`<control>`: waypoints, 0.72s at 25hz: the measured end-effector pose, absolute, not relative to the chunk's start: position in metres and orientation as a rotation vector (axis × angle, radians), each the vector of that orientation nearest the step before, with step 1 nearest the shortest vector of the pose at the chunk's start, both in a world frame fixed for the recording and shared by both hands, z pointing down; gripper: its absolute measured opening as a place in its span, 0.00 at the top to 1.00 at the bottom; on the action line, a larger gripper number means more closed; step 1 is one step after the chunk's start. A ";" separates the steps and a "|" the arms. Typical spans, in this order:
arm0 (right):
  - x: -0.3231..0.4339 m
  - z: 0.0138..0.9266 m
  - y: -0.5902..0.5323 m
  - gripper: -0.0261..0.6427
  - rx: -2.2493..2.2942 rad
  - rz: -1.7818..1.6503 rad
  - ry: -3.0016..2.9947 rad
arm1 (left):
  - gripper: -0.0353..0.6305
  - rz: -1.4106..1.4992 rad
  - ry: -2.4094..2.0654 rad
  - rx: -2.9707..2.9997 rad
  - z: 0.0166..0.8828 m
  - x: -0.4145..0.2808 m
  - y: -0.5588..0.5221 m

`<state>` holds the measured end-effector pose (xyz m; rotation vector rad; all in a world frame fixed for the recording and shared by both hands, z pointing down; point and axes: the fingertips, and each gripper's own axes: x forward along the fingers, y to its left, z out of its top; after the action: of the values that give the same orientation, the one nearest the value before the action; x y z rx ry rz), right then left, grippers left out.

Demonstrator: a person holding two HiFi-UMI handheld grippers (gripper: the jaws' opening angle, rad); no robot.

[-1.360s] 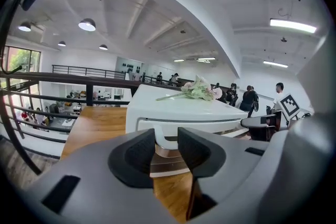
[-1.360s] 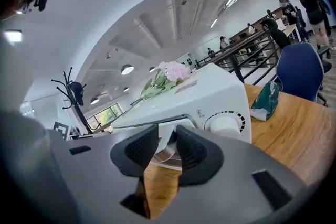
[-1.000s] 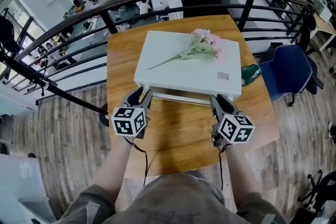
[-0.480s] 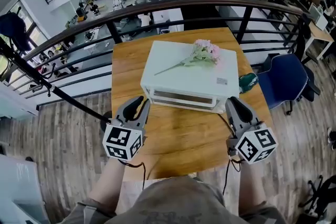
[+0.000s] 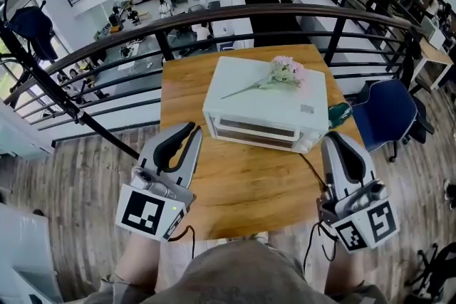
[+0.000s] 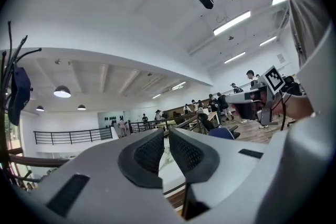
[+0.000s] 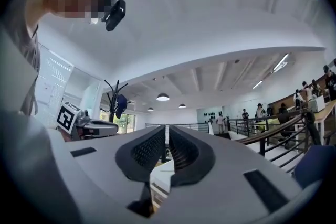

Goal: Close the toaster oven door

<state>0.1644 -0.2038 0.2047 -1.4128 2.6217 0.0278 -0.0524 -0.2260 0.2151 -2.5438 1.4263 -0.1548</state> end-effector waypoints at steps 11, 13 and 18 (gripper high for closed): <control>0.151 0.218 -0.166 0.90 -1.424 0.077 2.738 | 0.91 -0.199 1.446 -2.589 0.223 -0.059 -0.181; 0.149 0.230 -0.163 0.90 -1.422 0.039 2.766 | 0.91 -0.209 1.454 -2.601 0.230 -0.060 -0.179; 0.140 0.256 -0.160 0.90 -1.412 -0.031 2.837 | 0.91 -0.215 1.448 -2.651 0.247 -0.057 -0.178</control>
<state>0.1401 -0.1598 0.2558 -1.4120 2.8370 -0.0306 -0.0570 -0.1776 0.2467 -2.6509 1.4485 -0.2148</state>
